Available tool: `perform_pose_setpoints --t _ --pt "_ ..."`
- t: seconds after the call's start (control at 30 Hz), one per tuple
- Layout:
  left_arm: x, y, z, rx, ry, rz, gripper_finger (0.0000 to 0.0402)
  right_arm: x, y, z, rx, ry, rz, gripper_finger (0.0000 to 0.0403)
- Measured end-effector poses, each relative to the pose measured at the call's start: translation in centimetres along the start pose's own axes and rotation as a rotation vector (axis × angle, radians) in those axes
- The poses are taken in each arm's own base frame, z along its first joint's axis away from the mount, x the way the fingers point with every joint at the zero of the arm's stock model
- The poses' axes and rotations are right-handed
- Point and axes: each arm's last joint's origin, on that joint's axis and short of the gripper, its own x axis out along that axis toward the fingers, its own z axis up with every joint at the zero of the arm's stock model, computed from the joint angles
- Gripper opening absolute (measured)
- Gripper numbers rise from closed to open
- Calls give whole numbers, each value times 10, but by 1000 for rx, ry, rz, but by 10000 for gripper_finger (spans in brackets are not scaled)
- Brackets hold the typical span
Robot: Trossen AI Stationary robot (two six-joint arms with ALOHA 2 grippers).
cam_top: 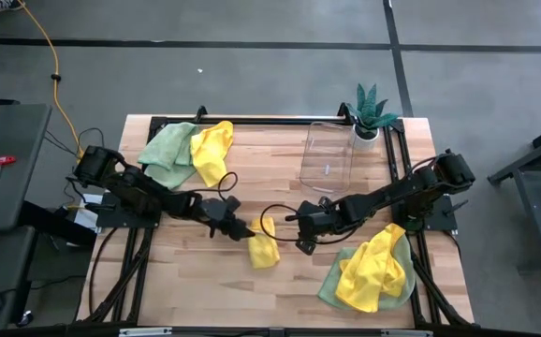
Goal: Fold microfiber towels
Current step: Fold the middle yellow microfiber towel
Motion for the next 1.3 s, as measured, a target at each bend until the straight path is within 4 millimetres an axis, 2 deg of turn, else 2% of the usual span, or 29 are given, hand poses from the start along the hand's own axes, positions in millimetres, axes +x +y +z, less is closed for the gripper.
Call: perform_pose_setpoints --t 0.2,0.5,0.6,0.7,0.93,1.13,1.23,1.3 --pt "1 -4 1 17 -1 -11 161 0 0 0 3 -5 -4 232" --pt "1 -4 2 94 -8 -9 13 0 0 2 9 -21 2 232" --pt "0 -6 4 131 -28 -24 10 1 1 5 20 -40 18 232" --pt "-9 -16 13 183 -72 -72 4 1 0 9 29 -60 32 232" --pt "-52 -24 55 304 -207 -85 2 0 -7 23 32 -120 56 232" --pt "-95 -24 89 414 -360 -96 1 -20 -18 38 20 -215 52 232" --pt "-110 -28 98 466 -382 -113 1 -35 -25 46 33 -280 54 232" --pt "-116 -38 99 542 -364 -115 1 -43 -29 50 42 -314 58 232"
